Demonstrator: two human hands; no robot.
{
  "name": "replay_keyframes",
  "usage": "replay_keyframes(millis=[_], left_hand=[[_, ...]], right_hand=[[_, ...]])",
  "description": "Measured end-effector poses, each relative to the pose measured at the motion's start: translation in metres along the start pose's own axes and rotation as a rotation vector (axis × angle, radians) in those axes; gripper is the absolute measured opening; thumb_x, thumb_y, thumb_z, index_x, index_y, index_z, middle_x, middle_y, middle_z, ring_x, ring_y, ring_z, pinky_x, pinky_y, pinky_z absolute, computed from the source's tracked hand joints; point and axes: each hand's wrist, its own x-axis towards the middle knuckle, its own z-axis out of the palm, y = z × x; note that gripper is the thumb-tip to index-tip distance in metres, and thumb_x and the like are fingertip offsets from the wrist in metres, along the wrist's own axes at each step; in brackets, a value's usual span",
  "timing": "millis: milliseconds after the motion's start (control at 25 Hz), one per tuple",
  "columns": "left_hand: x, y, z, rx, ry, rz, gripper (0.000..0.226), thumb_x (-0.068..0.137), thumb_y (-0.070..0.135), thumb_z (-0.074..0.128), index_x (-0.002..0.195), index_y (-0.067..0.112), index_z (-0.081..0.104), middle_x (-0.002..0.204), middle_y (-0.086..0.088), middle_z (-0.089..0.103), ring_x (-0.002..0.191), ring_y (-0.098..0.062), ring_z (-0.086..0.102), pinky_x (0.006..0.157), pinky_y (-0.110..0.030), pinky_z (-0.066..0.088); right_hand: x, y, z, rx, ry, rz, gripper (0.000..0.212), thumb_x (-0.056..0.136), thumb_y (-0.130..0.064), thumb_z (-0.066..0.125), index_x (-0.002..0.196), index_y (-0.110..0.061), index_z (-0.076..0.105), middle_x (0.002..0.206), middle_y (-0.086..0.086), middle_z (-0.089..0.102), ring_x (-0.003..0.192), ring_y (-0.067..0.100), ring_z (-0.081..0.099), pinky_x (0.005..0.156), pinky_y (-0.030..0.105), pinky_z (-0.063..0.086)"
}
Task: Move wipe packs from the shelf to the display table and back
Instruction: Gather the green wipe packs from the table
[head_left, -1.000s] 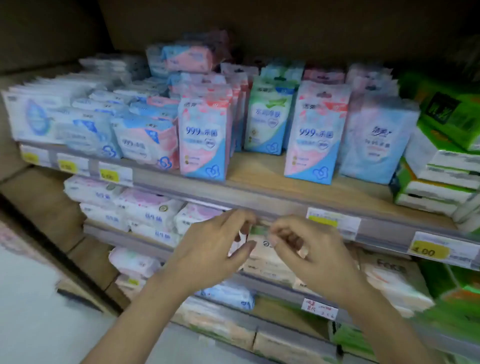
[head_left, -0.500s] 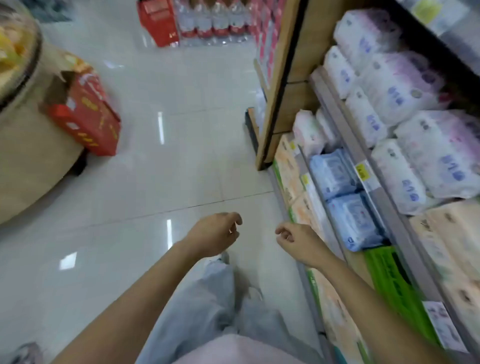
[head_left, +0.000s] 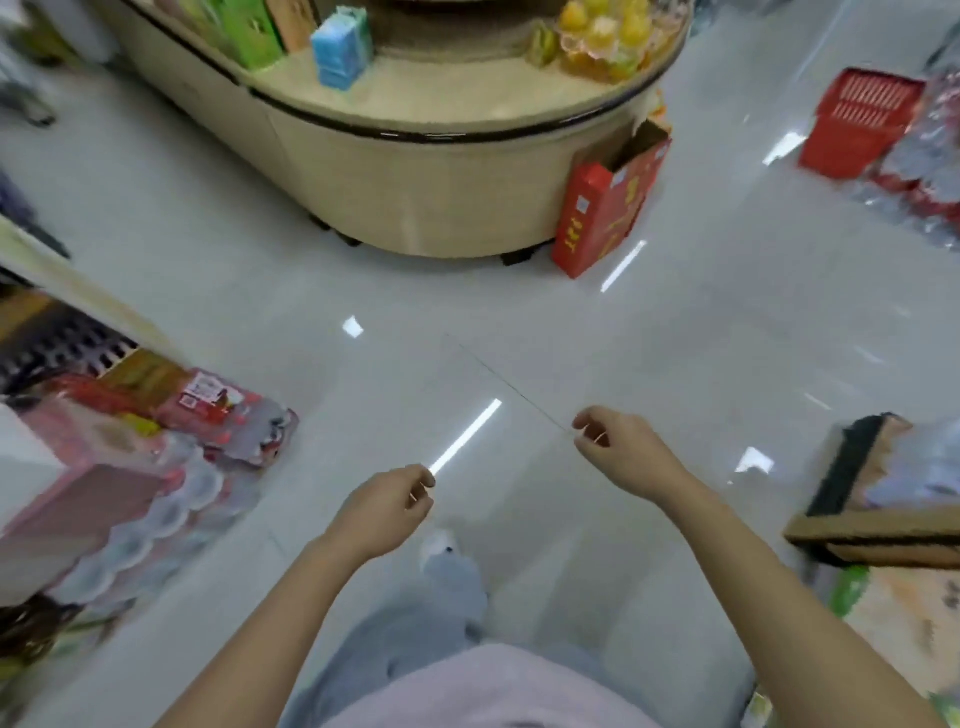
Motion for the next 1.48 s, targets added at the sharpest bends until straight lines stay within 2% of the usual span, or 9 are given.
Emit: replay_keyframes(millis=[120,240,480,600,800,960,1160,1280,1480], left_hand=[[0.037,-0.044,-0.052,-0.022,0.013,-0.046,0.024,0.091,0.028,0.05,0.113,0.024,0.058,0.097,0.01,0.062,0.088,-0.012,0.059,0.078,-0.026,0.047],[0.085,-0.07,-0.109,-0.032,0.07,-0.064,0.024,0.09,0.026,0.051,0.112,0.022,0.059,0.098,0.007,0.064,0.089,-0.014,0.06,0.082,-0.031,0.05],[0.199,-0.082,-0.215,-0.061,0.132,-0.022,0.023,0.09,0.026,0.052,0.112,0.023,0.059,0.094,0.01,0.061,0.086,-0.013,0.06,0.082,-0.032,0.05],[0.267,-0.085,-0.258,-0.071,0.184,-0.031,0.023,0.091,0.026,0.051,0.113,0.023,0.059,0.095,0.01,0.061,0.087,-0.014,0.059,0.082,-0.031,0.049],[0.346,-0.106,-0.309,-0.174,0.161,-0.179,0.024,0.092,0.028,0.051,0.114,0.022,0.058,0.096,0.01,0.062,0.088,-0.011,0.06,0.084,-0.03,0.049],[0.388,-0.126,-0.342,-0.314,0.135,-0.287,0.022,0.091,0.027,0.053,0.111,0.023,0.06,0.093,0.013,0.062,0.085,-0.007,0.06,0.083,-0.025,0.048],[0.453,-0.178,-0.4,-0.411,0.143,-0.324,0.019,0.089,0.021,0.054,0.106,0.026,0.061,0.093,0.011,0.064,0.084,-0.007,0.061,0.083,-0.026,0.049],[0.499,-0.217,-0.453,-0.438,0.124,-0.316,0.015,0.09,0.02,0.054,0.101,0.029,0.06,0.092,0.01,0.064,0.084,-0.01,0.061,0.082,-0.025,0.048],[0.594,-0.253,-0.571,-0.375,0.123,-0.273,0.018,0.09,0.018,0.056,0.107,0.019,0.062,0.092,0.004,0.062,0.083,-0.014,0.059,0.076,-0.022,0.044]], right_hand=[[0.063,-0.037,0.007,0.02,-0.045,0.001,0.023,0.093,-0.024,0.051,0.114,-0.016,0.059,0.101,0.002,0.063,0.092,0.019,0.059,0.078,0.028,0.046],[0.107,-0.051,0.014,-0.006,-0.086,0.049,0.023,0.092,-0.022,0.053,0.112,-0.013,0.061,0.097,0.002,0.064,0.088,0.018,0.058,0.075,0.023,0.041],[0.204,-0.07,0.015,-0.006,-0.174,0.13,0.021,0.09,-0.019,0.056,0.108,-0.011,0.063,0.093,0.002,0.064,0.086,0.018,0.06,0.072,0.021,0.04],[0.287,-0.096,0.0,-0.006,-0.217,0.086,0.02,0.09,-0.017,0.056,0.107,-0.011,0.063,0.095,0.004,0.066,0.086,0.018,0.062,0.07,0.019,0.039],[0.44,-0.171,-0.053,-0.052,-0.256,0.003,0.012,0.09,-0.019,0.053,0.1,-0.018,0.059,0.093,0.002,0.064,0.089,0.02,0.062,0.071,0.023,0.039],[0.556,-0.26,-0.096,-0.113,-0.194,-0.142,0.021,0.089,-0.017,0.055,0.107,-0.012,0.064,0.099,0.007,0.066,0.096,0.022,0.06,0.075,0.024,0.039],[0.668,-0.342,-0.1,-0.014,-0.17,-0.211,0.02,0.089,-0.014,0.057,0.107,-0.01,0.064,0.095,0.0,0.061,0.091,0.016,0.056,0.079,0.022,0.039],[0.711,-0.37,-0.084,0.032,-0.169,-0.14,0.017,0.089,-0.013,0.057,0.104,-0.009,0.065,0.092,0.002,0.062,0.087,0.017,0.057,0.076,0.023,0.039],[0.754,-0.399,-0.065,0.15,-0.182,0.061,0.009,0.086,-0.011,0.057,0.09,-0.018,0.06,0.081,0.004,0.063,0.08,0.023,0.06,0.072,0.029,0.046]])
